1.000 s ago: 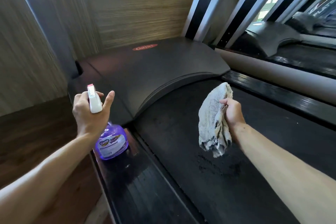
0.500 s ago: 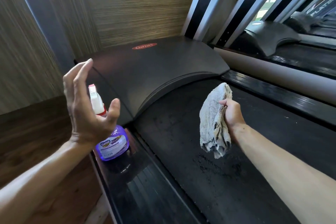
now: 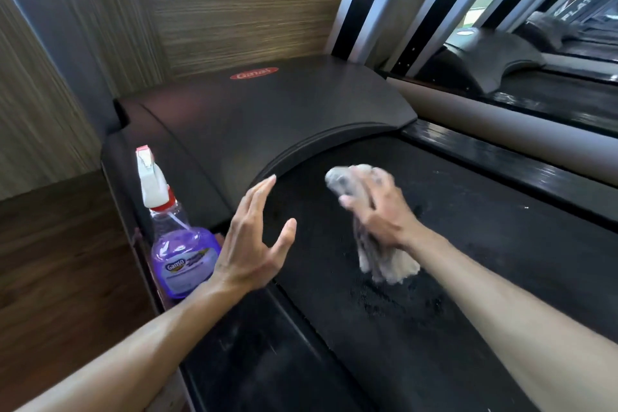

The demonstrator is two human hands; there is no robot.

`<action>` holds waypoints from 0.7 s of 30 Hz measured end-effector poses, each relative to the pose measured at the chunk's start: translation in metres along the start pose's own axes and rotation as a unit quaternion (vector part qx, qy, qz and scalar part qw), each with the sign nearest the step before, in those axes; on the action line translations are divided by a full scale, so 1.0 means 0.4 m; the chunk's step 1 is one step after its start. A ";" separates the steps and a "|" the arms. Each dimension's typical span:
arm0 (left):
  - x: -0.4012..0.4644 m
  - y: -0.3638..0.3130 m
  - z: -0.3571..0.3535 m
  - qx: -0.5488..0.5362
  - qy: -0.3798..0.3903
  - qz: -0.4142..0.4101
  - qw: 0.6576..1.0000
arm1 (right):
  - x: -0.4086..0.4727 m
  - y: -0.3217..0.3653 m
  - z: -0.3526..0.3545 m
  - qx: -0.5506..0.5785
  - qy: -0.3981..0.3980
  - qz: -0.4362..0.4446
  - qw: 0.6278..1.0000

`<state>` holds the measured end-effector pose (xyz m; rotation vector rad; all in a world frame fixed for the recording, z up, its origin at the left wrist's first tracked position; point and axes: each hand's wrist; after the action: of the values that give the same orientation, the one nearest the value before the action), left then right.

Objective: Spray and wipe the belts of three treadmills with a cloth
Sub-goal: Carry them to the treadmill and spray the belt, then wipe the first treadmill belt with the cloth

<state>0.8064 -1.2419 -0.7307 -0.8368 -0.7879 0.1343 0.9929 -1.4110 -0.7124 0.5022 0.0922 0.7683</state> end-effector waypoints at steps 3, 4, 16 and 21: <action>-0.054 0.090 -0.019 0.030 0.029 0.089 0.995 | 0.012 -0.013 -0.103 -0.216 0.119 0.058 0.967; -0.067 0.114 -0.021 0.039 0.037 0.101 0.993 | 0.016 -0.017 -0.131 -0.244 0.117 0.081 0.959; -0.098 0.171 -0.027 0.034 -0.030 0.083 0.996 | 0.151 0.030 -0.292 -0.275 0.078 0.028 0.958; -0.101 0.176 -0.032 0.041 -0.022 0.087 0.995 | 0.232 0.184 -0.391 -0.269 0.084 0.090 0.955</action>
<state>0.7996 -1.2180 -0.8092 -0.8257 -0.7455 0.3387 0.9721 -1.2400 -0.8061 -0.0752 -0.0085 0.9716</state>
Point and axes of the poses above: each hand's wrist, its own x-axis towards the middle knuckle, its own z-axis out of the back of the hand, y = z × x, and after that the axes turned 14 degrees about -x, right-handed
